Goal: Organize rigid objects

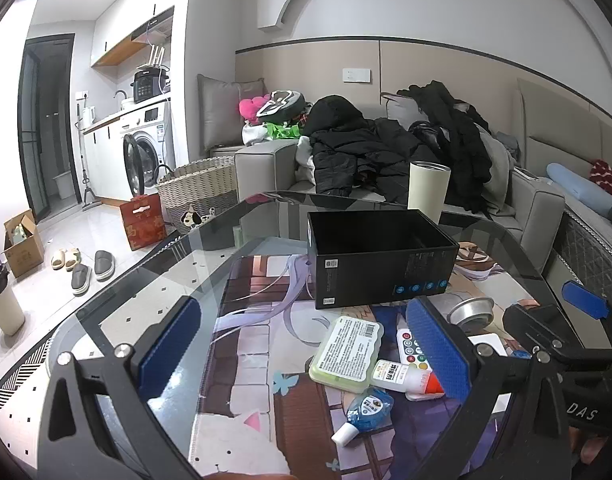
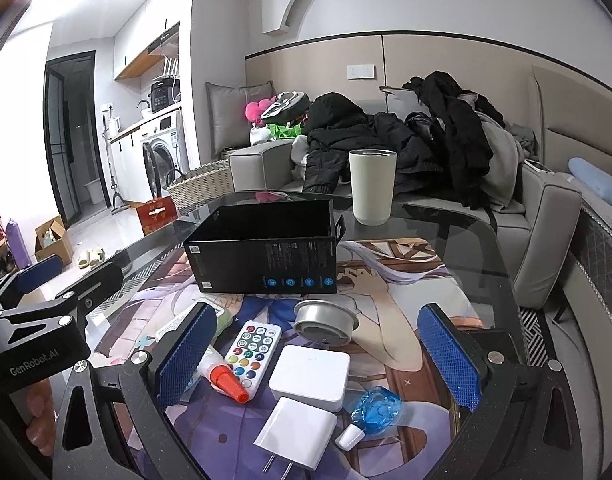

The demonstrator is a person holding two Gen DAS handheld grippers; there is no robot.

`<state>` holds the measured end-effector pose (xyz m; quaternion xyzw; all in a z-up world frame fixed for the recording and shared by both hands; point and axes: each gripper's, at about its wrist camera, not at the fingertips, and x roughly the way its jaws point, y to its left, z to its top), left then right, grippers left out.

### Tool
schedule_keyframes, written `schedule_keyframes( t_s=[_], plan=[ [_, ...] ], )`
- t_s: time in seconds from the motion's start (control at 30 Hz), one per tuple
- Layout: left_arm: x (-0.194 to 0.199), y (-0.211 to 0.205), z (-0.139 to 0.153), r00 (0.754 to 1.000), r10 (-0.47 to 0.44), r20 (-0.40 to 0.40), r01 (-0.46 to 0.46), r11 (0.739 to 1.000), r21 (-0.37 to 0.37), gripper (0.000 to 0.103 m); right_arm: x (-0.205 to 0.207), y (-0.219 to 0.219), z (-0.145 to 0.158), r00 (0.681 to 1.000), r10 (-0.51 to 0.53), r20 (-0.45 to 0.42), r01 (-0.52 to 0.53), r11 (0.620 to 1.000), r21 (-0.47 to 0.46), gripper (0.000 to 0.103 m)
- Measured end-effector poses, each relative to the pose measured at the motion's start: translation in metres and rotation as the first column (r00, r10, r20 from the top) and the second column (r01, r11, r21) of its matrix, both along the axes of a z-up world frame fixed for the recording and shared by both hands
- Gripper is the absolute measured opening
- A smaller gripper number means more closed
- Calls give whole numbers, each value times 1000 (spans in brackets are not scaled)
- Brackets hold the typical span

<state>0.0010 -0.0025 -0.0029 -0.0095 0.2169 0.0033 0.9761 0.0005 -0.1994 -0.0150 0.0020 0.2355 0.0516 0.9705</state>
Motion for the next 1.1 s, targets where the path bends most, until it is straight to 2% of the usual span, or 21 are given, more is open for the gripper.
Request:
schedule_keyframes(
  t_s=[0.37, 0.57, 1.1],
  plan=[
    [0, -2, -1, 1000, -4, -8, 4, 1000, -1, 103, 0, 1, 0, 1000, 8, -10, -8, 1000, 3, 102],
    [-1, -3, -2, 1000, -12, -7, 12, 1000, 0, 103, 4, 6, -5, 997, 44, -65, -44, 999, 15, 102],
    [-2, -5, -2, 1000, -14, -16, 14, 1000, -7, 103, 2, 7, -1, 997, 47, -60, -46, 999, 9, 102]
  ],
)
